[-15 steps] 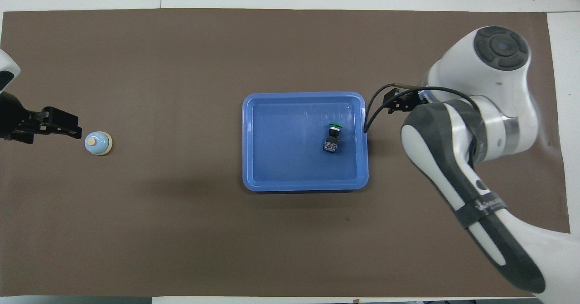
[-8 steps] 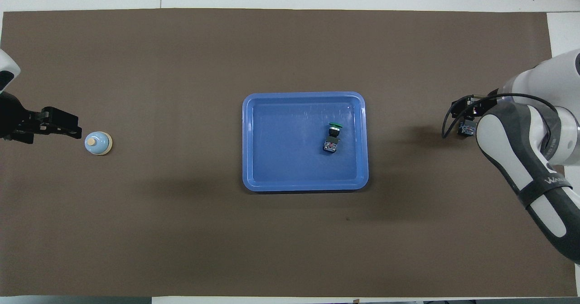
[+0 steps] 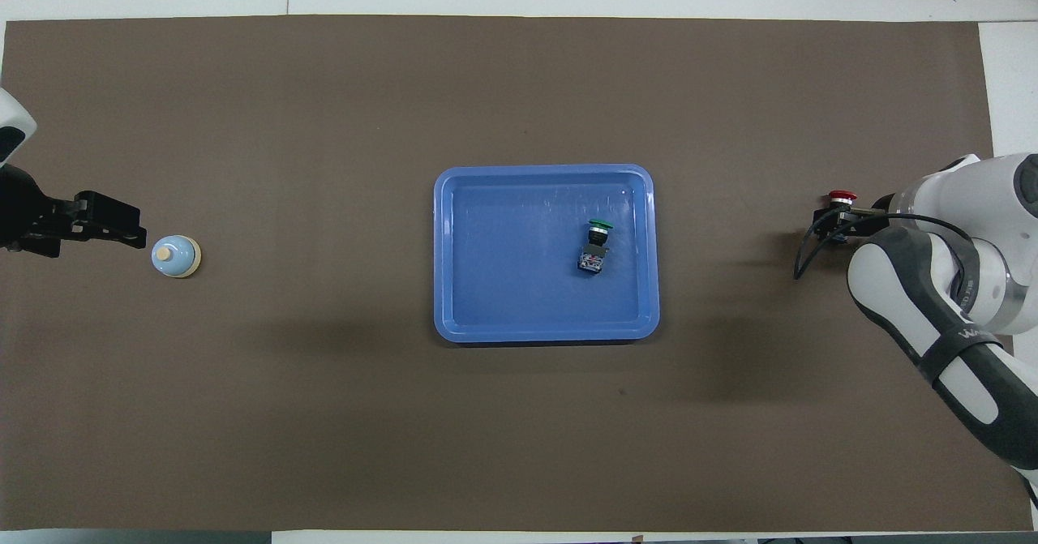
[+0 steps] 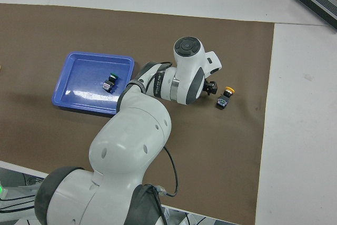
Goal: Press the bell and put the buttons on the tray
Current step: 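Move the right gripper back and grasp the red-capped button, then carry the red button into the tray beside the green one, then move the right gripper back and grasp the yellow-capped button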
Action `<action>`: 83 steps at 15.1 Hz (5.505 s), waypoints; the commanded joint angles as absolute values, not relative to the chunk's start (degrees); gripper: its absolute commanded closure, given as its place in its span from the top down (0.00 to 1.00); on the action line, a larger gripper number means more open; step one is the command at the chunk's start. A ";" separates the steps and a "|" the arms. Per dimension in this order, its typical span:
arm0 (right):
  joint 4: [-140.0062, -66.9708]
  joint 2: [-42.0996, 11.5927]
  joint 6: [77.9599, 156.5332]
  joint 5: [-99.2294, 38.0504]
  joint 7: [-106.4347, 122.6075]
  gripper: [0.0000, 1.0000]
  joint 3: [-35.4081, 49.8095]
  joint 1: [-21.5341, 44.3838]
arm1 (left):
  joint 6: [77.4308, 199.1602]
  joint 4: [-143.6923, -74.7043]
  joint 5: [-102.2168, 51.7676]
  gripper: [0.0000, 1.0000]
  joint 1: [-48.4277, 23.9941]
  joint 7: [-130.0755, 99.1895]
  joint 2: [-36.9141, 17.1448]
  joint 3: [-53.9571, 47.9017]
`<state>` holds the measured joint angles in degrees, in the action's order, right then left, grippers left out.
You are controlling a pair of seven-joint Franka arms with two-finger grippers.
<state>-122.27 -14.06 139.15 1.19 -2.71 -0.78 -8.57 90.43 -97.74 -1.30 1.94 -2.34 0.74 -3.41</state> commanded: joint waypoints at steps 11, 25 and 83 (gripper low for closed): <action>-120.59 -15.65 138.97 1.49 -1.49 0.00 0.61 -8.70 | 91.05 -98.26 -1.49 1.00 1.93 -2.72 1.67 -3.25; -100.99 -16.69 117.42 0.71 -32.06 0.00 0.70 24.85 | 91.05 -98.26 -1.49 1.00 1.93 -2.72 1.58 -3.25; -122.17 -16.08 142.12 0.62 12.48 0.00 0.26 -18.72 | 91.05 -98.26 -1.49 1.00 1.93 -2.72 1.58 -3.25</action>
